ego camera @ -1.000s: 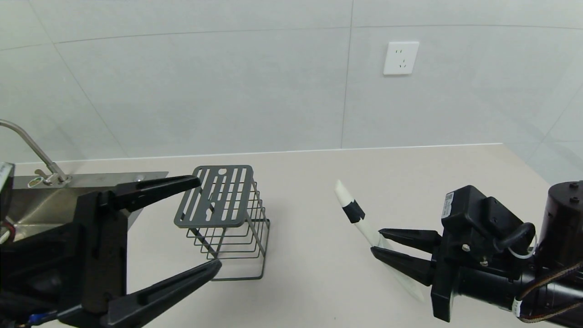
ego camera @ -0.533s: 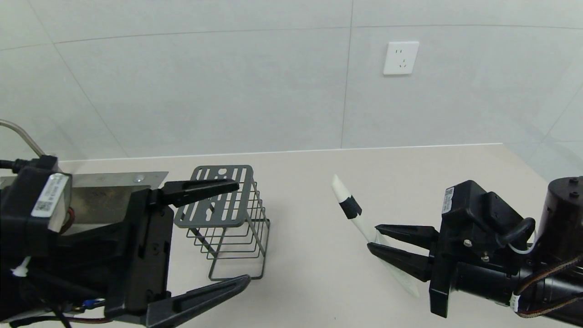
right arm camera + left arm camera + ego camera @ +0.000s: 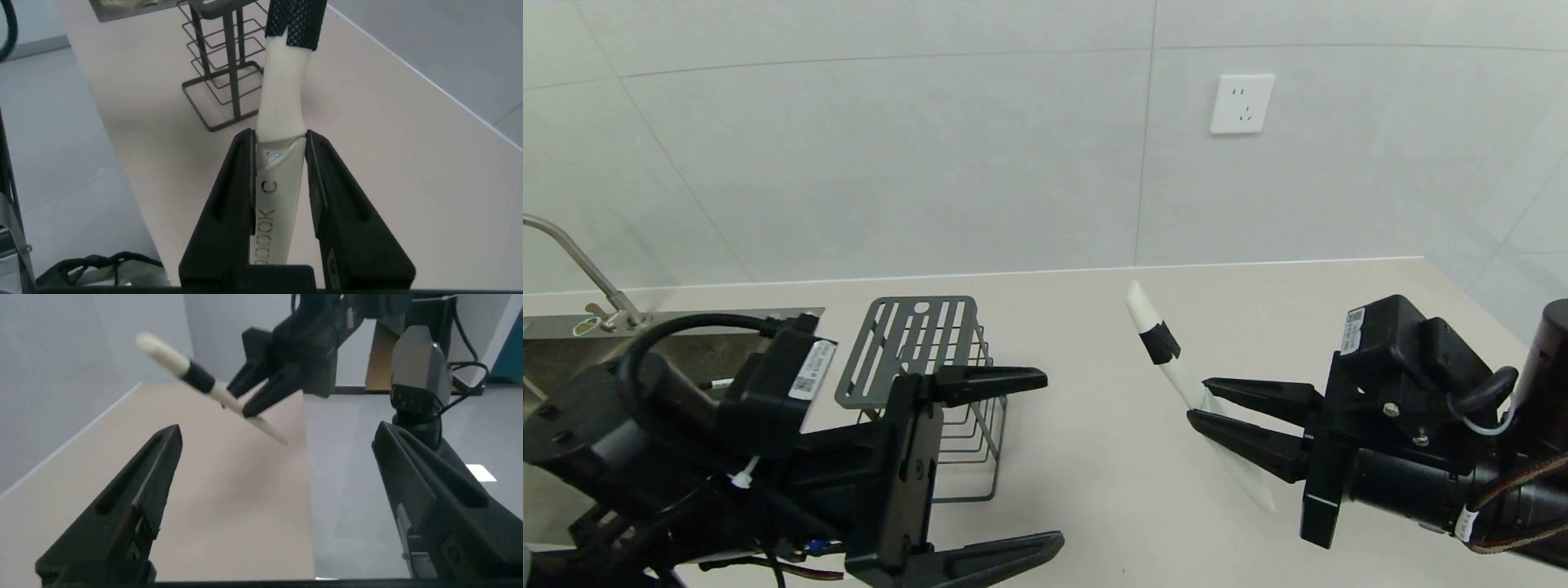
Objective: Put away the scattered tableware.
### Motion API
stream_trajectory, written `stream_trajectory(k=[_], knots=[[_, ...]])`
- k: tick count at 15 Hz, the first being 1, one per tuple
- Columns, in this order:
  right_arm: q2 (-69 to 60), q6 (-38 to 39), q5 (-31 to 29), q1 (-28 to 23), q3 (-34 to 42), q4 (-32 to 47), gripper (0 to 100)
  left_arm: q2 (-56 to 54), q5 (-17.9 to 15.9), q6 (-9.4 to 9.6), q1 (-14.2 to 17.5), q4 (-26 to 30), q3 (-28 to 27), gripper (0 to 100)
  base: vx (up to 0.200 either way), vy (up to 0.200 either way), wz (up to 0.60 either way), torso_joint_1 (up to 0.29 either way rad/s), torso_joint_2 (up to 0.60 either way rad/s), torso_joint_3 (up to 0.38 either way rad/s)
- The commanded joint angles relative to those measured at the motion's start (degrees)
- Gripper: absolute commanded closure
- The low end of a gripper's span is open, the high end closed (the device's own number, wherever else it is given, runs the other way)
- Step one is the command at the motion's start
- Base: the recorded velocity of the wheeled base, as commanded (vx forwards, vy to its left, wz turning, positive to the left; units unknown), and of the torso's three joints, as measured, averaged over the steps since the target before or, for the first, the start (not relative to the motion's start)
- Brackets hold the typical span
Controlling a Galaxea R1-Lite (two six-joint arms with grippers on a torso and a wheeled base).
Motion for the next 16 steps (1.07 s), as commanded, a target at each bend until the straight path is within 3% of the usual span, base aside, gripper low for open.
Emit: stream_trajectory(k=[1,2,4,5,7,10,14,16], knots=[[-0.78,-0.01,0.04,0.03,-0.18,0.00,100,3.80,0.09,-0.68,-1.26,-0.09,-1.10,0,0.000,0.000,0.00,0.000,0.00,0.000],[-0.78,-0.01,0.04,0.03,-0.18,0.00,100,3.89,0.09,-0.86,-1.34,-0.09,-1.27,0,0.000,0.000,0.00,0.000,0.00,0.000],[-0.69,0.08,0.04,0.03,-0.36,-0.44,100,5.21,0.44,-3.67,-2.22,-0.09,-3.38,0,0.000,0.000,0.00,0.000,0.00,0.000],[-0.69,0.08,0.04,0.03,-0.36,-0.44,100,5.82,2.02,-7.45,-3.28,-0.09,-5.67,0,0.000,0.000,0.00,0.000,0.00,0.000],[-0.96,0.08,0.04,0.12,-0.27,-0.44,100,6.88,2.64,-10.44,-4.68,-0.09,-7.16,0,0.000,0.000,0.00,0.000,0.00,0.000],[-1.31,-0.01,0.12,0.12,-0.27,-0.62,100,9.95,4.57,-11.84,-5.83,-0.09,-11.73,0,0.000,0.000,0.00,0.000,0.00,0.000],[-2.36,-0.01,0.30,0.30,-0.27,-0.62,100,12.42,7.03,-11.93,-7.41,-0.09,-14.46,0,0.000,0.000,0.00,0.000,0.00,0.000],[-2.63,-0.01,0.48,0.47,-0.09,-0.62,100,13.29,9.14,-13.34,-7.67,-0.09,-17.80,0,0.000,0.000,0.00,0.000,0.00,0.000]])
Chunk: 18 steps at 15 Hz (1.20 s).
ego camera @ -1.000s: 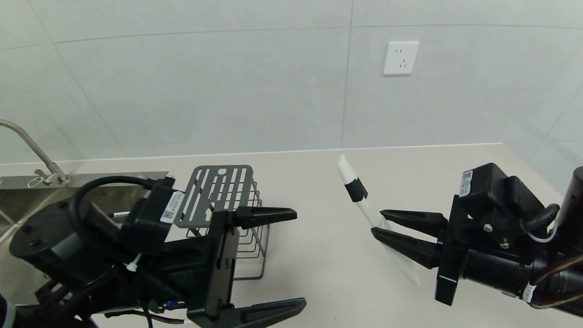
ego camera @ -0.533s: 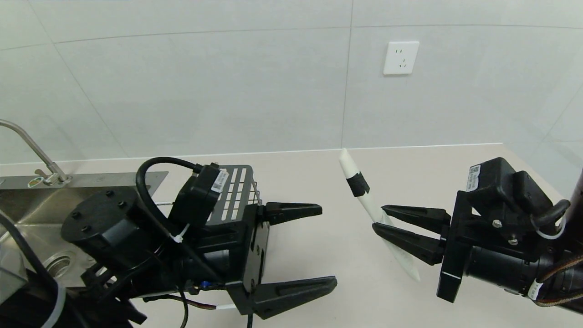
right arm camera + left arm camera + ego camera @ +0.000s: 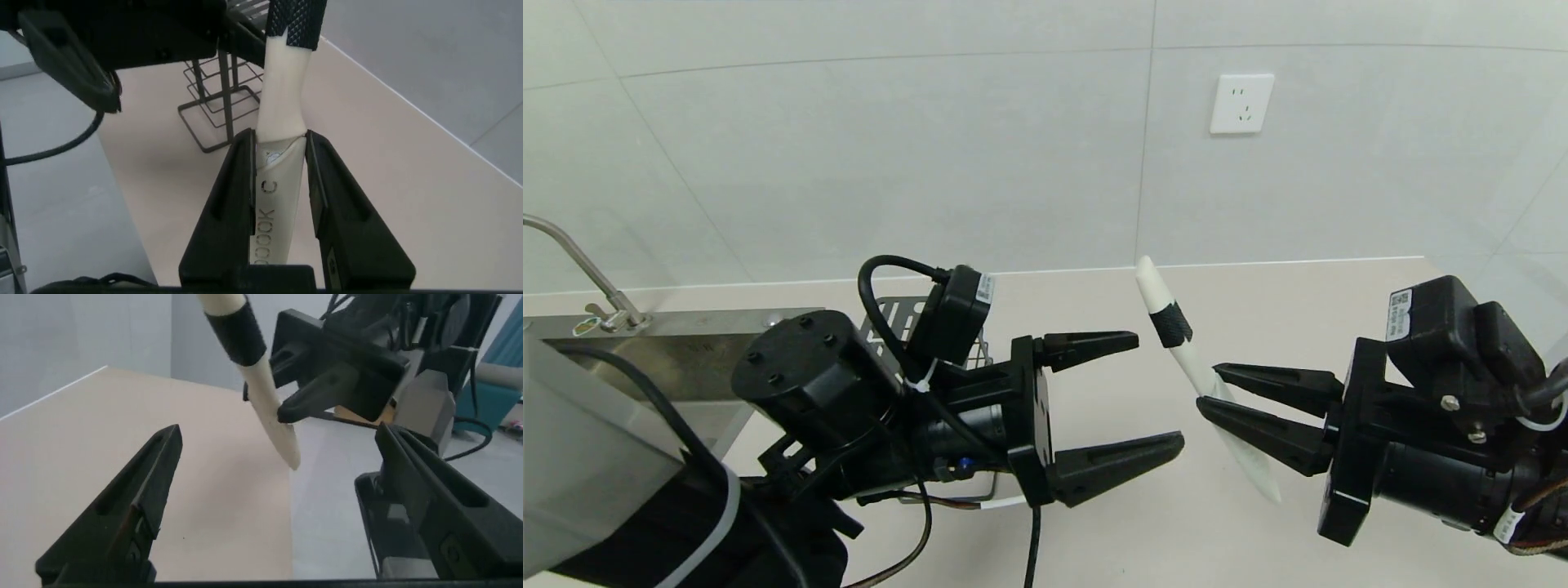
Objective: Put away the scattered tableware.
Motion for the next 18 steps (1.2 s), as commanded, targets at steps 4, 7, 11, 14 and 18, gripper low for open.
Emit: stream_trajectory(k=[4,7,11,14,18], knots=[[0.18,-0.01,0.25,1.21,-0.11,-0.01,100,1.10,1.01,-3.07,-0.59,-0.08,-5.40,0,0.000,0.000,0.00,0.000,0.00,0.000],[0.26,-0.01,1.31,1.83,-0.02,-0.01,100,0.92,0.92,-3.07,-1.03,-0.08,-5.49,0,0.000,0.000,0.00,0.000,0.00,0.000],[0.26,-0.01,2.36,1.83,-0.02,-0.36,100,0.57,0.83,-3.07,-2.70,-0.08,-7.86,0,0.000,0.000,0.00,0.000,0.00,0.000],[-0.09,-0.01,3.68,1.83,-0.20,-0.53,100,-0.31,0.83,-3.15,-4.28,-0.08,-8.30,0,0.000,0.000,0.00,0.000,0.00,0.000],[-0.26,0.08,3.86,1.83,-0.46,-0.89,100,-1.10,0.83,-3.15,-4.28,-0.08,-8.30,0,0.000,0.000,0.00,0.000,0.00,0.000]])
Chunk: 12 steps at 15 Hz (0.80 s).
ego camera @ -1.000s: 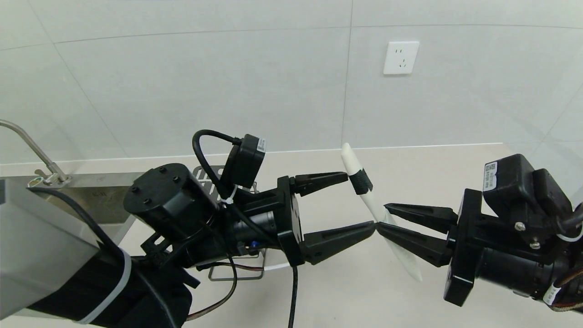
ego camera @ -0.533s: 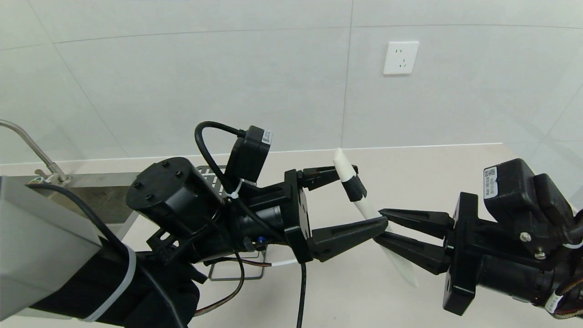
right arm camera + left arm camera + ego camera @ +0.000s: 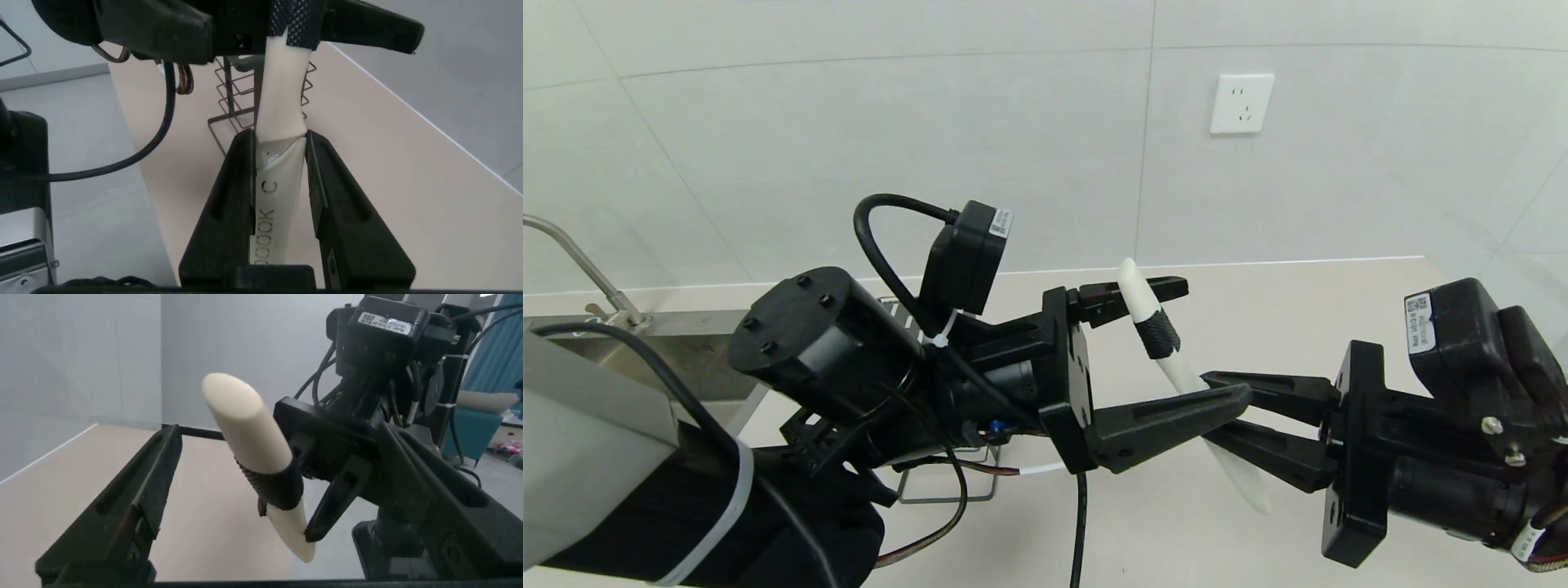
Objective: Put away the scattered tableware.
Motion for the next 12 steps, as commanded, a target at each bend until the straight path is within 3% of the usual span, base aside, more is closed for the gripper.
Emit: stream_trajectory(k=[1,12], knots=[[-0.07,0.06,0.04,0.02,-0.43,-0.01,100,-0.64,-0.01,-0.03,-0.02,-0.03,0.14,0,0.000,0.000,0.00,0.000,0.00,0.000],[0.28,-0.03,-0.05,0.02,-1.74,-0.01,100,-0.46,-0.10,0.06,0.06,-0.03,0.31,0,0.000,0.000,0.00,0.000,0.00,0.000]])
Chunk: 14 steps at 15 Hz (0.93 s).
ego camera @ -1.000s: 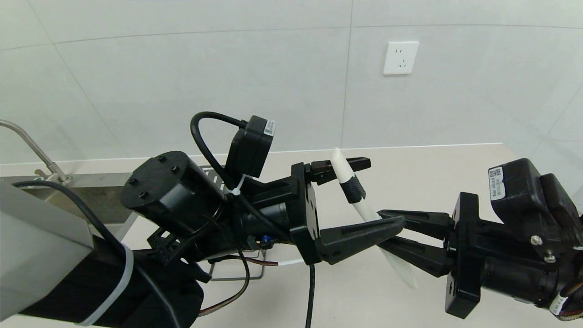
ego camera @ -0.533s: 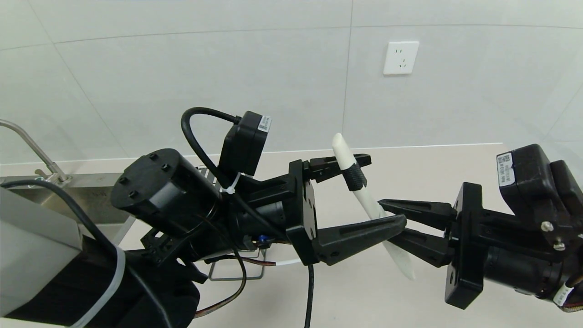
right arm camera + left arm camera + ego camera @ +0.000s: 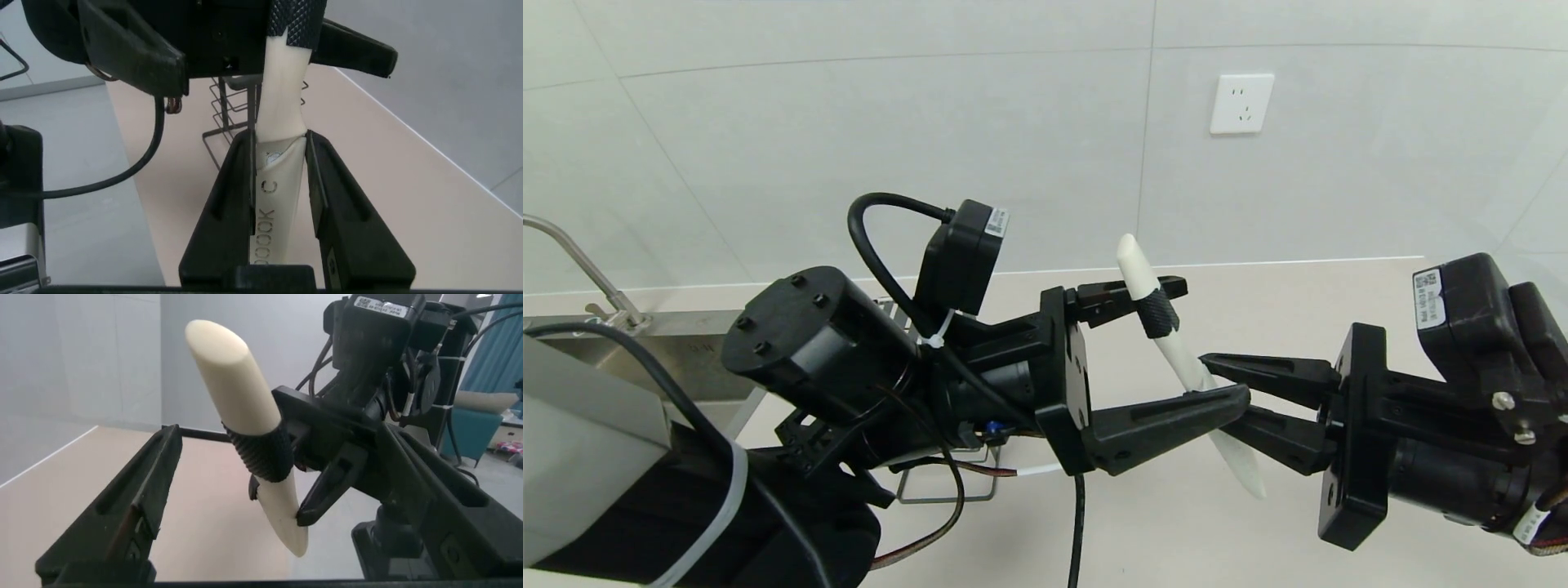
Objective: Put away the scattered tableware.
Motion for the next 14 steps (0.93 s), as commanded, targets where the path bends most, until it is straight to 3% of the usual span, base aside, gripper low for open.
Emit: stream_trajectory(k=[1,2,7,8,12,14], knots=[[0.20,-0.03,0.05,0.03,0.01,-0.11,100,-0.12,0.00,0.01,0.00,-0.06,-0.09,0,0.000,0.000,0.00,0.000,0.00,0.000],[0.20,-0.03,-0.04,0.03,0.01,-0.02,100,-0.12,0.00,0.01,0.00,-0.06,-0.09,100,0.000,0.000,0.00,0.000,0.00,0.000],[0.37,-0.38,0.05,0.03,-0.16,-0.46,100,0.06,0.18,0.45,0.00,-0.06,-0.36,100,0.000,0.000,0.00,0.000,0.00,0.000],[0.46,-1.17,0.05,0.03,0.01,-0.37,0,0.06,0.18,0.45,0.00,-0.06,-0.36,100,0.000,0.000,0.00,0.000,0.00,0.000],[2.13,-2.14,0.14,0.56,0.63,-0.37,0,-0.21,0.26,0.53,0.18,-0.06,-0.36,100,0.000,0.000,0.00,0.000,0.00,0.000],[2.48,-2.14,0.14,0.56,0.63,-0.37,0,-0.30,1.76,0.53,2.11,-0.06,-0.36,100,0.000,0.000,0.00,0.000,0.00,0.000]])
